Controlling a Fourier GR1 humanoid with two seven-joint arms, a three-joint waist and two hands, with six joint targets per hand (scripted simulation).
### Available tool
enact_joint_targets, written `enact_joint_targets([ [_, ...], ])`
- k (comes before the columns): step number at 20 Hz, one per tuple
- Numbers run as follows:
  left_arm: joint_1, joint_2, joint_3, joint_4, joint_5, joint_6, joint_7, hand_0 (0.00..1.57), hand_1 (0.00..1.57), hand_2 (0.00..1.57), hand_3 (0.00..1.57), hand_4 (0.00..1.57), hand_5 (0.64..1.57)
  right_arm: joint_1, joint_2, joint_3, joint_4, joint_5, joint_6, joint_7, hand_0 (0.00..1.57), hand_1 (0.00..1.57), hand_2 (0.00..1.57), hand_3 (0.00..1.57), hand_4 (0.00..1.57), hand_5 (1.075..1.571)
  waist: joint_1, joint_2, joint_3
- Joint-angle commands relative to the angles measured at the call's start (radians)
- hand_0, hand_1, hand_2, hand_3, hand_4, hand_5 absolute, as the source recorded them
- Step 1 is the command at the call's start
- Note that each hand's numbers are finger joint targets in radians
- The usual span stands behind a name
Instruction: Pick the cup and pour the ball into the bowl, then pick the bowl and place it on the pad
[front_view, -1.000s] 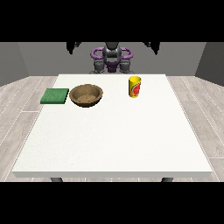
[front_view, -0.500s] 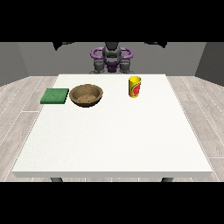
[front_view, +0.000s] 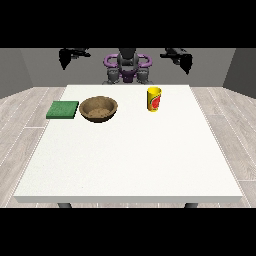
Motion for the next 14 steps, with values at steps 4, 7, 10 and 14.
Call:
enact_joint_targets([
  [4, -0.072, -0.077, -0.031, 0.185, -0.099, 0.072, -0.237, 0.00, 0.00, 0.00, 0.00, 0.00, 1.523, -0.029, 0.040, 0.050, 0.049, 0.077, -0.001, -0.110, 0.00, 0.00, 0.00, 0.00, 0.00, 1.571, -0.042, 0.108, -0.0003],
  [7, -0.046, -0.114, -0.042, 0.314, -0.141, 0.098, -0.354, 0.00, 0.00, 0.00, 0.00, 0.00, 1.520, -0.048, -0.029, -0.004, 0.037, 0.019, 0.050, -0.072, 0.00, 0.00, 0.00, 0.00, 0.00, 1.571, -0.066, 0.096, -0.0004],
  [10, -0.087, -0.119, -0.041, 0.398, -0.151, 0.111, -0.438, 0.00, 0.00, 0.00, 0.00, 0.00, 1.523, -0.066, -0.056, -0.047, 0.124, 0.010, 0.084, -0.145, 0.00, 0.00, 0.00, 0.00, 0.00, 1.570, -0.057, 0.134, -0.0002],
  [14, -0.160, -0.122, 0.001, 0.563, -0.148, 0.150, -0.561, 0.00, 0.00, 0.00, 0.00, 0.00, 1.517, -0.072, -0.030, -0.028, 0.112, 0.004, 0.086, -0.150, 0.00, 0.00, 0.00, 0.00, 0.00, 1.570, -0.083, 0.171, -0.0005],
])
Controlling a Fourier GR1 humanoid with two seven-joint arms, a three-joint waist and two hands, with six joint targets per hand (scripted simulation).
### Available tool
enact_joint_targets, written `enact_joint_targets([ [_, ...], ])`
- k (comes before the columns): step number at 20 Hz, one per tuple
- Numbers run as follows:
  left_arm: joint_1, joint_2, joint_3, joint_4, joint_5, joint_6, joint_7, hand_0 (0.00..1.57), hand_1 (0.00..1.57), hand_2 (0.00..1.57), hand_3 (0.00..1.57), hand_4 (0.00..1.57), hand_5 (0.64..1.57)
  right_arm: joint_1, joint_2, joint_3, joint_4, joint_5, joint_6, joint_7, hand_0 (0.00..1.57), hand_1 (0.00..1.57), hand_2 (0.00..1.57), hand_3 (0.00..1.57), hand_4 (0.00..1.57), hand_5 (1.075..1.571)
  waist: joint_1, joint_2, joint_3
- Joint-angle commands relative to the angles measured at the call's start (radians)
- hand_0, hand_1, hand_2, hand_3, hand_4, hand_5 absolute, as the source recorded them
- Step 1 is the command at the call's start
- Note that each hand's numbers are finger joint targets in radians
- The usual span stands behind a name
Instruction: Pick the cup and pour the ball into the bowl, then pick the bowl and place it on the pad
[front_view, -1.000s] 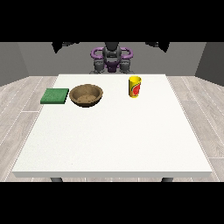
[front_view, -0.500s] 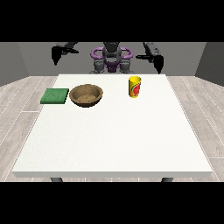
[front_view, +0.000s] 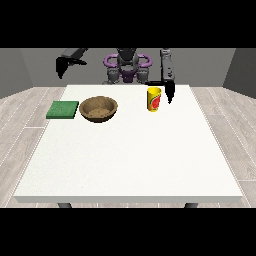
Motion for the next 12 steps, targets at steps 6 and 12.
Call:
enact_joint_targets([
  [6, -0.130, 0.024, 0.032, 0.312, -0.017, 0.037, -0.182, 0.00, 0.00, 0.00, 0.00, 0.00, 1.520, -0.044, -0.029, -0.039, 0.103, -0.009, 0.035, -0.054, 0.00, 0.00, 0.00, 0.00, 0.00, 1.571, 0.000, 0.033, 0.0001],
  [12, -0.248, 0.081, 0.086, 0.440, 0.016, 0.022, -0.262, 0.00, 0.00, 0.00, 0.00, 0.00, 1.523, -0.085, -0.013, -0.015, 0.074, 0.009, 0.013, -0.048, 0.00, 0.00, 0.00, 0.00, 0.00, 1.571, -0.017, 0.107, -0.0003],
])
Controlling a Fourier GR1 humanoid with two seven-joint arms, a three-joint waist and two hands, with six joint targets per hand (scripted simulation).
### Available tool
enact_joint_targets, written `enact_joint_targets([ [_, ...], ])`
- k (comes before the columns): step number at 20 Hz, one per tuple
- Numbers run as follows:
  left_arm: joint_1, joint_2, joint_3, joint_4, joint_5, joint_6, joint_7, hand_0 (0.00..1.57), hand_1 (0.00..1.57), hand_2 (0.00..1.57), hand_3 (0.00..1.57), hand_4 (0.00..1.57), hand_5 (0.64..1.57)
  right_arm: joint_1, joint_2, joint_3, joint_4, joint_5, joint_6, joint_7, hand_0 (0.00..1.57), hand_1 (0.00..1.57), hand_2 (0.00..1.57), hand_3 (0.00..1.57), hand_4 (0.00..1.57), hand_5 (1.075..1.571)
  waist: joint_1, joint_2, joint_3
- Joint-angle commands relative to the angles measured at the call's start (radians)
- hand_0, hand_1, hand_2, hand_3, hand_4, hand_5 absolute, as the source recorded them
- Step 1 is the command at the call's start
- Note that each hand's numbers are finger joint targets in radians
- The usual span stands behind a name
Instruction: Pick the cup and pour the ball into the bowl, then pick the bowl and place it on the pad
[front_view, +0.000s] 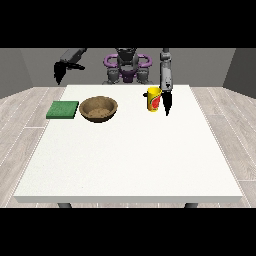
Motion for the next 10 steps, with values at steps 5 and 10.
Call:
enact_joint_targets([
  [5, -0.055, -0.018, 0.010, 0.160, 0.002, 0.041, -0.115, 0.00, 0.00, 0.00, 0.00, 0.76, 1.320, -0.021, 0.006, -0.012, 0.034, 0.001, -0.014, -0.016, 0.00, 0.00, 0.00, 0.00, 0.00, 1.571, 0.001, 0.001, 0.0001],
  [10, -0.009, -0.032, -0.050, 0.116, -0.156, 0.313, -0.193, 1.32, 1.32, 1.57, 1.57, 1.45, 1.245, -0.062, -0.067, -0.053, 0.042, -0.021, 0.043, -0.054, 0.00, 0.00, 0.00, 0.00, 0.00, 1.570, -0.061, 0.089, 0.0004],
])
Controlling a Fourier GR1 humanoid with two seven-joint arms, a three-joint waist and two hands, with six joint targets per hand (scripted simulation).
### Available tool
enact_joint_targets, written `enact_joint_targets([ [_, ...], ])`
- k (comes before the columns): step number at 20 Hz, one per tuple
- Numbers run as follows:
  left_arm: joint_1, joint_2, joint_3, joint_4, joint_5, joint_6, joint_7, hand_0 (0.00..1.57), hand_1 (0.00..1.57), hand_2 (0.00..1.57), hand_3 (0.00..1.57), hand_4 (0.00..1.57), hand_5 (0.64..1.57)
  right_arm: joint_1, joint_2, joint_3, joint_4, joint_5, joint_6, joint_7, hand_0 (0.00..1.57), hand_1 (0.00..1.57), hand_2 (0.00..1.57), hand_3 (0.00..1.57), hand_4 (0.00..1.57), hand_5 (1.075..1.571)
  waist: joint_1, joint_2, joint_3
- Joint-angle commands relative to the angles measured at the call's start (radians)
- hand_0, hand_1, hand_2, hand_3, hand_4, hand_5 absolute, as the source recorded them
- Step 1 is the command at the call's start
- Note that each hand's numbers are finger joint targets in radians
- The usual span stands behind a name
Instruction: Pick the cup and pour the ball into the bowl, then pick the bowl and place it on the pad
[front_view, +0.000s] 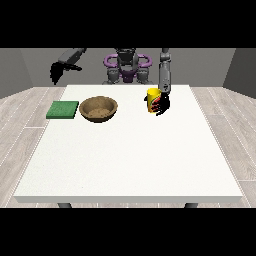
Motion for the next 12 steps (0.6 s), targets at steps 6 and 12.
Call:
enact_joint_targets([
  [6, 0.017, -0.024, -0.083, 0.012, -0.111, 0.129, 0.152, 1.32, 1.32, 1.57, 1.57, 1.50, 1.256, 0.015, -0.084, -0.077, 0.141, -0.037, 0.054, 0.034, 0.00, 0.00, 0.00, 0.00, 0.00, 1.570, 0.039, -0.139, -0.0188],
  [12, -0.107, 0.235, -0.160, -0.008, -0.298, 0.186, 0.412, 1.44, 1.44, 1.57, 1.57, 1.57, 1.321, 0.048, -0.041, -0.034, 0.187, 0.008, 0.035, 0.028, 0.00, 0.00, 0.00, 0.00, 0.00, 1.569, 0.080, -0.246, -0.0142],
])
